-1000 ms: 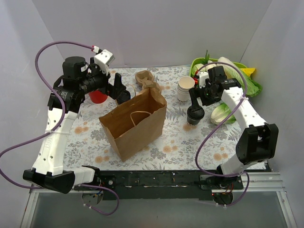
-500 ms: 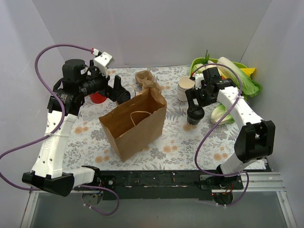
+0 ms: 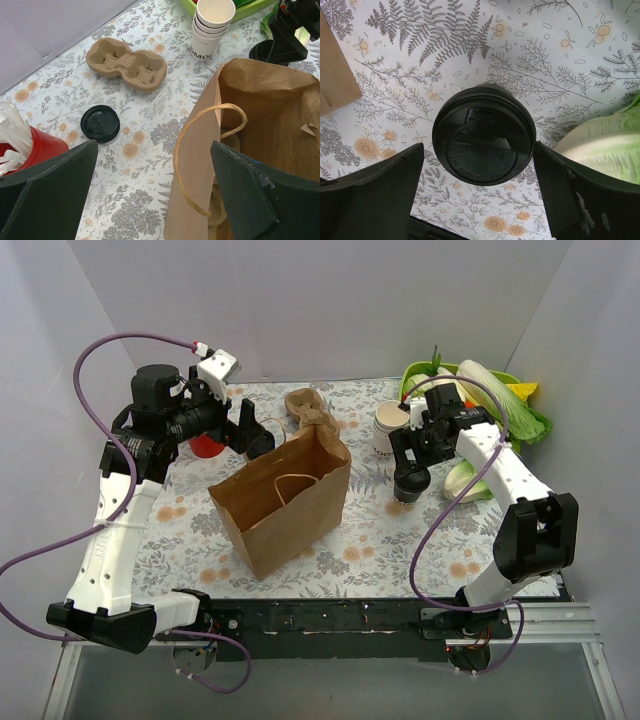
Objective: Pack the takeout coffee
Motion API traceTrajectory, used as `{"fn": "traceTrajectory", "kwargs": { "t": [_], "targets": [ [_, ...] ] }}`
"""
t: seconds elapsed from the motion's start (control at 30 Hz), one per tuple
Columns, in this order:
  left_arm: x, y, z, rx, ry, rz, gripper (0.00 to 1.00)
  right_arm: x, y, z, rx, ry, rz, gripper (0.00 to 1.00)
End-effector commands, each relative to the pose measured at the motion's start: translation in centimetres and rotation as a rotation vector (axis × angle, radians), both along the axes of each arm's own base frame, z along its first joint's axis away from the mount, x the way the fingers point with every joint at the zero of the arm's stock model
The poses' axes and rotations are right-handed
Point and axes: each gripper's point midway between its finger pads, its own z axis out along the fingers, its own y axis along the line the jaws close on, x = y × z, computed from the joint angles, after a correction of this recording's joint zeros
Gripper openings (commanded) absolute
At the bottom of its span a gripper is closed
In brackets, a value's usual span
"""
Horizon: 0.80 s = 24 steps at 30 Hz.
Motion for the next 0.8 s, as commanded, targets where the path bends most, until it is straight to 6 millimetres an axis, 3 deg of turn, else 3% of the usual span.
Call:
{"fn": "traceTrajectory", "kwargs": {
  "t": [0.0, 0.77],
  "targets": [
    [-0.4, 0.3, 0.9, 0.004, -0.036, 0.0, 0.98, -0.4, 0.3, -0.3, 0.013, 0.01, -0.012, 0.96],
    [-0.8, 0.9, 0.8, 0.009, -0.042, 0.013, 0.98, -0.9, 0.0, -1.9, -0.048, 0.031, 0.016, 0.92]
  ]
}}
